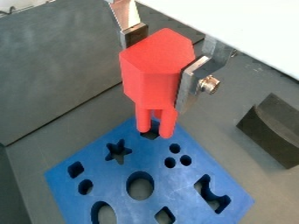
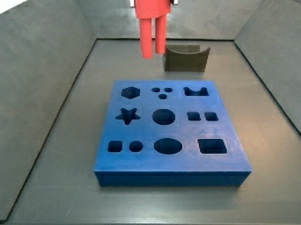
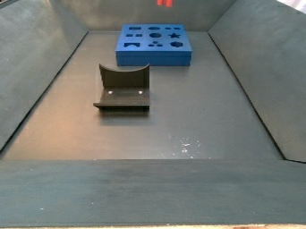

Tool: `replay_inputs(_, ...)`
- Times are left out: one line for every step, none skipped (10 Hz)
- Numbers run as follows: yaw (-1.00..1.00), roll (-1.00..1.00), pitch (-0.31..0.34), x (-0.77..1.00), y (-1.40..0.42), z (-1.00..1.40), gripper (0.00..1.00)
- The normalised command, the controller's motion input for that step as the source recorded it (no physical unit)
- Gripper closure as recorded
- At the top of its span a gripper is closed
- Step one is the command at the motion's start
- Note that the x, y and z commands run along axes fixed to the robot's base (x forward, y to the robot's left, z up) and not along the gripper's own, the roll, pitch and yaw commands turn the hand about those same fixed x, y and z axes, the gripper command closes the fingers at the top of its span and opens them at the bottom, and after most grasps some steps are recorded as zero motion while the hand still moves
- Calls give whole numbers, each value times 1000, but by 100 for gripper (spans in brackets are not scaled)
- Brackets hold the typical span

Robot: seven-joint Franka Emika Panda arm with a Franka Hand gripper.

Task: Pick up the 3 prong object. Move to above the board. Insert the 3 prong object.
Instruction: Insert the 3 prong object.

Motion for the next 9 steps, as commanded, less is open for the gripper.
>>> replay_inputs(389, 46, 0, 86, 154, -317, 100)
replay_inputs(451, 103, 0, 177, 217, -360, 100)
replay_inputs(511, 177, 0, 200, 183, -371, 100)
replay_inputs(580, 177, 0, 206, 157, -380, 100)
replay_inputs(623, 163, 0, 234, 97, -397, 100)
replay_inputs(571, 57, 0, 203, 43, -329, 100)
replay_inputs(0, 0, 29, 34, 0, 0, 100)
replay_inputs(0, 11, 0, 0, 0, -29, 100)
replay_inputs(294, 26, -66, 77, 9, -291, 100)
